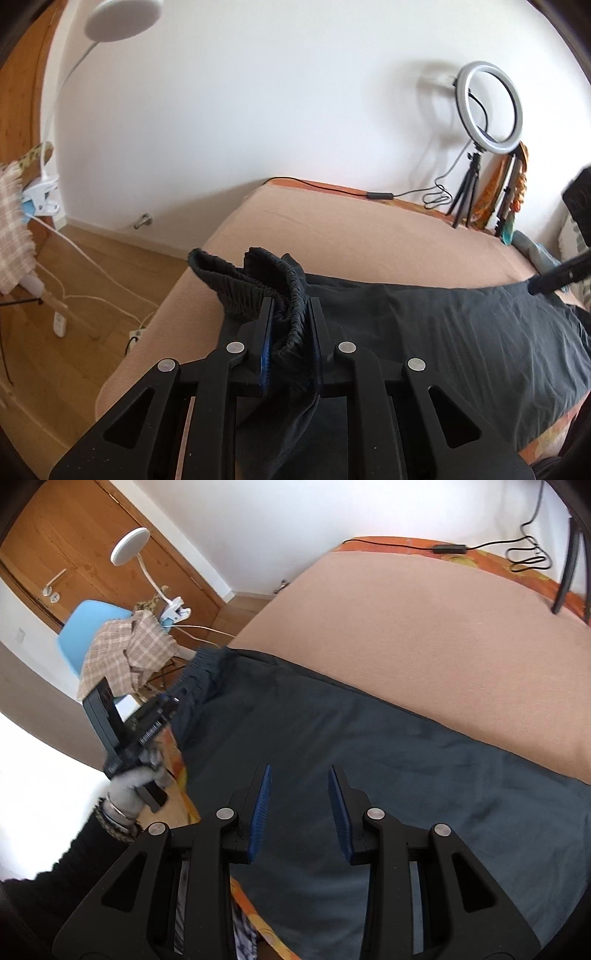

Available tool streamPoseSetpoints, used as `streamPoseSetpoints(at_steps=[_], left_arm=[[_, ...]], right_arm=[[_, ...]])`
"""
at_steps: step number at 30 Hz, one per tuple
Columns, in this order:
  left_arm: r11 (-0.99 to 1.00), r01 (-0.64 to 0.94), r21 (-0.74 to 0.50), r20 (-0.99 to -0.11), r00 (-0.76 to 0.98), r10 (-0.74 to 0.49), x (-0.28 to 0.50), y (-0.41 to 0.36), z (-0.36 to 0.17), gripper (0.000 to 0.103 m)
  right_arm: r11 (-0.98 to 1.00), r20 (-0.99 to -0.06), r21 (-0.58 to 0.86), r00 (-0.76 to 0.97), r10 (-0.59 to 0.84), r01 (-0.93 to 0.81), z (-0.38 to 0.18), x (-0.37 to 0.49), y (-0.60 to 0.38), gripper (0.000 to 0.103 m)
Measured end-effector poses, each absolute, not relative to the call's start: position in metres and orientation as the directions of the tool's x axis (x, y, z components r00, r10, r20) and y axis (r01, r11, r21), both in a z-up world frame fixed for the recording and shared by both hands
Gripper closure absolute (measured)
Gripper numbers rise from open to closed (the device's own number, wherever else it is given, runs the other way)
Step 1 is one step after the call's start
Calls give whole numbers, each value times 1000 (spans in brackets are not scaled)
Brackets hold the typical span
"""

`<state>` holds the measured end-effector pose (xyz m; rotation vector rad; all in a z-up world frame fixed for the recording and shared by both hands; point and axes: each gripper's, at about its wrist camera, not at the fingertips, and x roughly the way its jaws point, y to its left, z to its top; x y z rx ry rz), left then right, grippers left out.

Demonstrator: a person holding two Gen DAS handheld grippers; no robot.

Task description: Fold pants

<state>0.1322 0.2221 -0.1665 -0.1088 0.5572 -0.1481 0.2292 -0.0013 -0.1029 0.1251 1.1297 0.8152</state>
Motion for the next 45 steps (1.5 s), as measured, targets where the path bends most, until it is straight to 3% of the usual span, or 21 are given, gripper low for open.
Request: streamPoseSetpoints(at_steps=[4,9,12,20,24,30,31,34,37,39,40,41,43,45], left_arm=[[979,196,-48,-517,834,-192,127,183,-166,88],[958,277,69,-525,827,-201,120,146,-170,88],[936,319,152,-532,824,-194,115,128,-176,88],[906,353,235,-525,830,-187,109,111,-180,88],[910,344,232,-517,836,-185,107,114,-177,88],[921,328,211,-511,840,-182,102,124,-175,88],[920,327,217,-512,840,-178,102,123,-175,88],[924,308,227,-511,845,-156,102,118,-173,84],[933,268,240,-489,863,-122,87,120,-174,77],[940,233,249,-486,870,-87,87,123,-174,52],[945,226,237,-494,865,-83,90,126,-174,52],[950,226,217,-506,858,-88,94,130,-173,52],[949,253,188,-519,846,-122,99,133,-172,65],[937,285,203,-536,833,-137,103,129,-173,87]], right_arm=[[654,-733,542,85,675,-527,-108,248,51,41],[622,-719,624,-34,695,-474,-128,273,106,41],[640,-744,606,-53,666,-472,-138,278,128,41],[727,-816,533,-36,577,-433,-157,287,148,41],[784,-864,448,15,503,-429,-159,290,153,43],[796,-858,481,-12,513,-366,-174,290,137,43],[795,-854,488,-7,521,-359,-176,290,136,46],[772,-830,529,-24,558,-352,-180,292,135,80],[755,-806,555,-1,592,-349,-176,291,129,83],[732,-779,588,5,628,-343,-172,290,125,84],[724,-768,601,8,641,-339,-171,289,123,84],[720,-760,610,11,649,-332,-171,289,121,84],[707,-742,633,11,670,-315,-170,289,118,84],[693,-728,649,10,686,-314,-169,289,116,84]])
